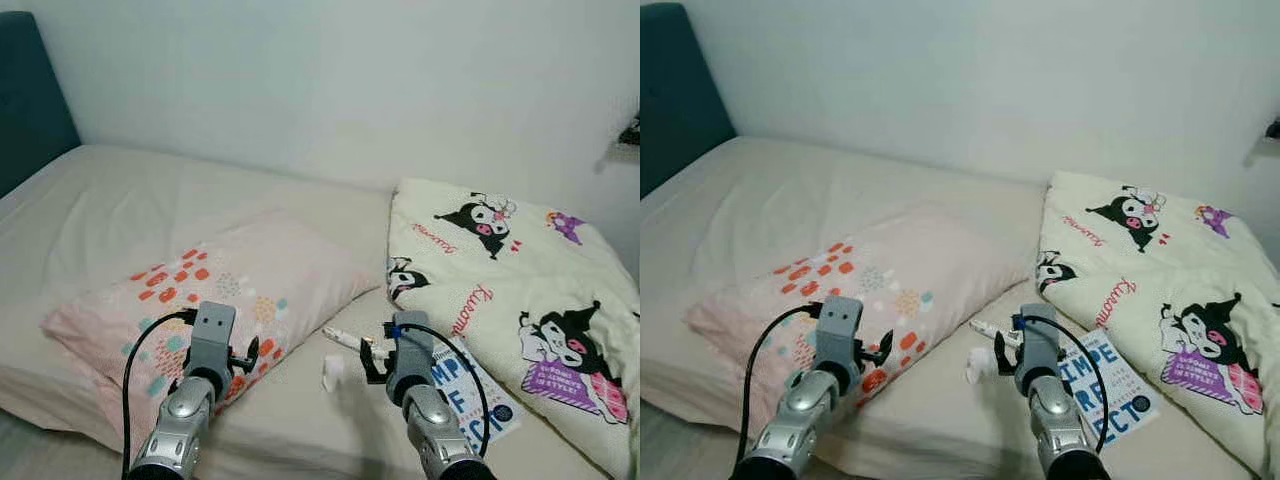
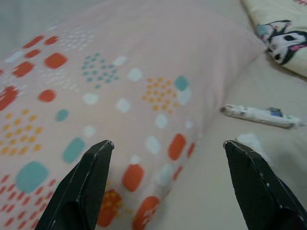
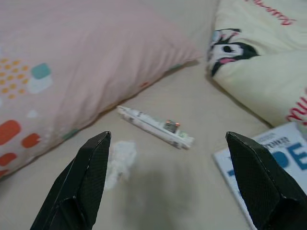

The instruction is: Clean up the room

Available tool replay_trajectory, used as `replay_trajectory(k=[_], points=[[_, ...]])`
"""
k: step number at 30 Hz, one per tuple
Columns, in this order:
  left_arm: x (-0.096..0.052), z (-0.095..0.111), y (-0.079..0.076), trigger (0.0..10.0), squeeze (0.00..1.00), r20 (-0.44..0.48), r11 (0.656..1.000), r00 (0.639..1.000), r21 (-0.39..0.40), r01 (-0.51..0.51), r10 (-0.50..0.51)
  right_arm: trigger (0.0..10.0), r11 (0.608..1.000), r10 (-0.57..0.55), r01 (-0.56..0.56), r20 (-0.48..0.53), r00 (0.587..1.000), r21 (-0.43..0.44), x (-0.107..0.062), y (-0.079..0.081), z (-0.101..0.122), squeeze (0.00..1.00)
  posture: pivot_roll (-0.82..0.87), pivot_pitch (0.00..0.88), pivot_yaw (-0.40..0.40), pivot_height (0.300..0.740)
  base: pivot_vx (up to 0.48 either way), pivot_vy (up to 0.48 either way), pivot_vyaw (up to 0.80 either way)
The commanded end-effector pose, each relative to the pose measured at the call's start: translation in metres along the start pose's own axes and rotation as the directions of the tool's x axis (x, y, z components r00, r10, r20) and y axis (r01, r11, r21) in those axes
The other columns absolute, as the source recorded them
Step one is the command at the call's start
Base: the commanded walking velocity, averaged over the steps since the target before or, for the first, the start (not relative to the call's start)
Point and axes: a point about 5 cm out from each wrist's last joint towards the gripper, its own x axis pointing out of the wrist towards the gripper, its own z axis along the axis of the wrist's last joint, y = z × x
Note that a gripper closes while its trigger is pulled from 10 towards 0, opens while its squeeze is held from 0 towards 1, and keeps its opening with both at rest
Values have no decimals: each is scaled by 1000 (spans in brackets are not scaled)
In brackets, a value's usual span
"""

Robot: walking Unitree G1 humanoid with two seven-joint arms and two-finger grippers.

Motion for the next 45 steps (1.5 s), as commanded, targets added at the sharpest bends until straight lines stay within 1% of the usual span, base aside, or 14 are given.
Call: replay_trajectory(k=[1, 4, 5, 12, 22, 25, 32, 45], points=[[-1, -5, -4, 10000, 0, -15, 1000, 1000, -1, 13, -13, 10000, 1000, -10, 10, 2, 1000, 4, -2, -2, -2, 0, -19, 18, -85, 732, 0, 0, 0], [-2, -7, -5, 10000, 0, -21, 1000, 1000, -6, 11, -11, 10000, 999, -24, 25, -16, 1000, 28, -3, -3, -5, 0, -19, 22, -88, 727, 0, 0, 0], [-3, -8, -5, 10000, 0, -23, 1000, 1000, -9, 9, -9, 10000, 999, -24, 25, -19, 1000, 40, -3, -3, -6, 0, -18, 25, -90, 717, 0, 0, 0], [-3, -8, -3, 10000, 0, -26, 1000, 1000, -8, -3, 3, 10000, 999, -24, 25, -20, 1000, 37, -3, -5, -6, 0, -16, 35, -98, 687, 0, 0, 0], [-4, -10, -1, 10000, 0, -33, 999, 999, -29, -20, 19, 10000, 999, -28, 28, -12, 1000, 38, -2, -4, -4, 0, -17, 40, -96, 662, 0, 0, 0], [-4, -11, 0, 10000, 0, -37, 999, 999, -31, -24, 23, 10000, 999, -25, 25, -12, 1000, 40, -3, -3, -4, 0, -9, 47, -96, 647, 0, 0, 0], [-5, -12, 1, 10000, 0, -42, 1000, 999, -23, -17, 16, 10000, 999, -21, 22, -19, 1000, 44, -3, 0, -7, 0, -9, 53, -86, 627, 0, 0, 0], [-4, -10, -3, 10000, 0, -40, 1000, 999, -10, 11, -11, 10000, 998, -24, 25, -28, 999, 53, -5, 1, -10, 0, -9, 54, -77, 627, 0, 0, 0]])
